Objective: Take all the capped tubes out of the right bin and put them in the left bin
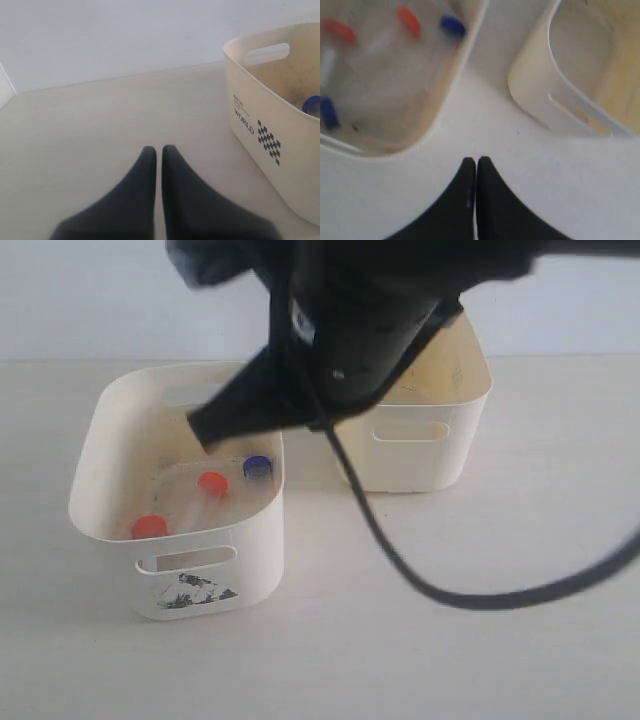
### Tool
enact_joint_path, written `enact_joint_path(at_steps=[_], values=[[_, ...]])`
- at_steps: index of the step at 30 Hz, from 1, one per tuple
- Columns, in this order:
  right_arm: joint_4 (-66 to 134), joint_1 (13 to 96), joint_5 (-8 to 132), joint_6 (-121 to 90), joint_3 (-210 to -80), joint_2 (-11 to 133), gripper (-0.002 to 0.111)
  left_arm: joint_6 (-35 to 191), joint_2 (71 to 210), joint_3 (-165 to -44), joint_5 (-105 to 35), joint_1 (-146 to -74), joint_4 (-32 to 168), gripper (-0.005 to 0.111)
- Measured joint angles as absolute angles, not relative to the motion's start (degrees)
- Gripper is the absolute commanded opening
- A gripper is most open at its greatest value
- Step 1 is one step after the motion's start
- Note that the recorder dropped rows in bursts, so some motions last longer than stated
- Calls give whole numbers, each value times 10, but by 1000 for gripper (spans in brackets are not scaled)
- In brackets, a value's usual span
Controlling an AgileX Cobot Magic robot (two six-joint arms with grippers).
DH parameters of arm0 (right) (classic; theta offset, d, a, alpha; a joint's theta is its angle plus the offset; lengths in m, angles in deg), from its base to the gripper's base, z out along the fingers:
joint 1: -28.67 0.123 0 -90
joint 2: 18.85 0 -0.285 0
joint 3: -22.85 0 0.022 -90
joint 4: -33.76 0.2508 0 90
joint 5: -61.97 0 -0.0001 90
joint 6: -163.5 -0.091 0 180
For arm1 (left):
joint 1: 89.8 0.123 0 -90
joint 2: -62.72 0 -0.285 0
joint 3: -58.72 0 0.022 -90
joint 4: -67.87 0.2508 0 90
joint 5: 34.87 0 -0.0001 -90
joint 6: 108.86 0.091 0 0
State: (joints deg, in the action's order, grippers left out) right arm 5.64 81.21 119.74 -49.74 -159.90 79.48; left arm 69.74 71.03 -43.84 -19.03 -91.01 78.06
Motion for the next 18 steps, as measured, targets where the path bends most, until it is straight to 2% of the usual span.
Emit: enact_joint_path(at_steps=[4, 7, 13, 18], values=[[29, 811, 999, -499, -1526, 682, 0, 697, 710, -438, -190, -910, 781, 4], [25, 777, 857, -510, -1445, 599, 0, 697, 710, -438, -190, -910, 781, 4], [37, 612, 673, -635, -1259, 486, 0, 697, 710, -438, -190, -910, 781, 4], [40, 482, 643, -708, -1116, 385, 0, 697, 710, -438, -190, -910, 781, 4]])
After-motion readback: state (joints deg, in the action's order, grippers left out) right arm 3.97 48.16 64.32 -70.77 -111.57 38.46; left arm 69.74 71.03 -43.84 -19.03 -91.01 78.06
